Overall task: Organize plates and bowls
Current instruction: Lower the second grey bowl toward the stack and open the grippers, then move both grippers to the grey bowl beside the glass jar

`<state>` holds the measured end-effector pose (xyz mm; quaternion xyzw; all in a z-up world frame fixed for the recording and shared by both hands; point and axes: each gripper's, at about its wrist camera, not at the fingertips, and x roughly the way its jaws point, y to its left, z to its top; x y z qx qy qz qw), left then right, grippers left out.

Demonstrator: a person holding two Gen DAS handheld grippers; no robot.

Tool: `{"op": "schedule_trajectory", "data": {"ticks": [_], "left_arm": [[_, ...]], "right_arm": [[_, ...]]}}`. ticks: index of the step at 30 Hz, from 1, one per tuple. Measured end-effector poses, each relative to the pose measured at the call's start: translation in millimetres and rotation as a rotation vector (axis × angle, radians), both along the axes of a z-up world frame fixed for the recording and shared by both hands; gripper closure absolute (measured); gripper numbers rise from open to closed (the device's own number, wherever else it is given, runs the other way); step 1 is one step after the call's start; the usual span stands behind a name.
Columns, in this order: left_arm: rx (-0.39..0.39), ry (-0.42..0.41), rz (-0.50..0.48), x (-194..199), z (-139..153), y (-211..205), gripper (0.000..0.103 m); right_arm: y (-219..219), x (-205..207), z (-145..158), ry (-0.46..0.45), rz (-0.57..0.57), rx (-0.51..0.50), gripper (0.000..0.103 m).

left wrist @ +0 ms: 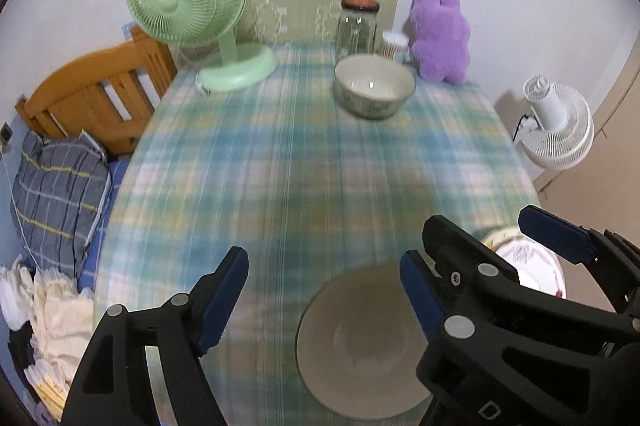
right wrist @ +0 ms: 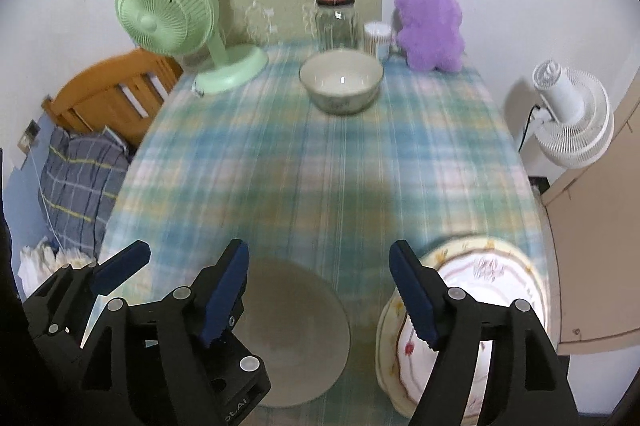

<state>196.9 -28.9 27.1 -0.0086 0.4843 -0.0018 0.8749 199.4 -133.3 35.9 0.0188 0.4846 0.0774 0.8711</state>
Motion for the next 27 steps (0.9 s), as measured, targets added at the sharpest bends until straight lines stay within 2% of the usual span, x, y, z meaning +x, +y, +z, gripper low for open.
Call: {"op": "schedule_trajectory", "data": {"ticks": [5, 12, 17, 27], "left_arm": [[0.010, -0.020, 0.038, 24.1, 12.2, -8.7, 0.023], [0.036, -0.070, 0.096, 57.5, 27.7, -24.6, 0.023], [0.035, -0.098, 0.139, 83.6, 33.3, -34.9, 0.023], [0.051, -0.102, 0.215, 133.1, 39.5, -47.8, 0.023]], "right_arm": [[-9.4, 25.6, 13.5, -0.021, 0.005, 0.013, 0.025], [-22.8, 63.1, 30.4, -0.073, 0.025, -0.033, 0.025], [-34.5, 92.8, 39.0, -0.105, 0.077, -0.031, 0.025], [-45.5, 152.4, 44.7, -0.114, 0.128, -0.030, 0.025]]}}
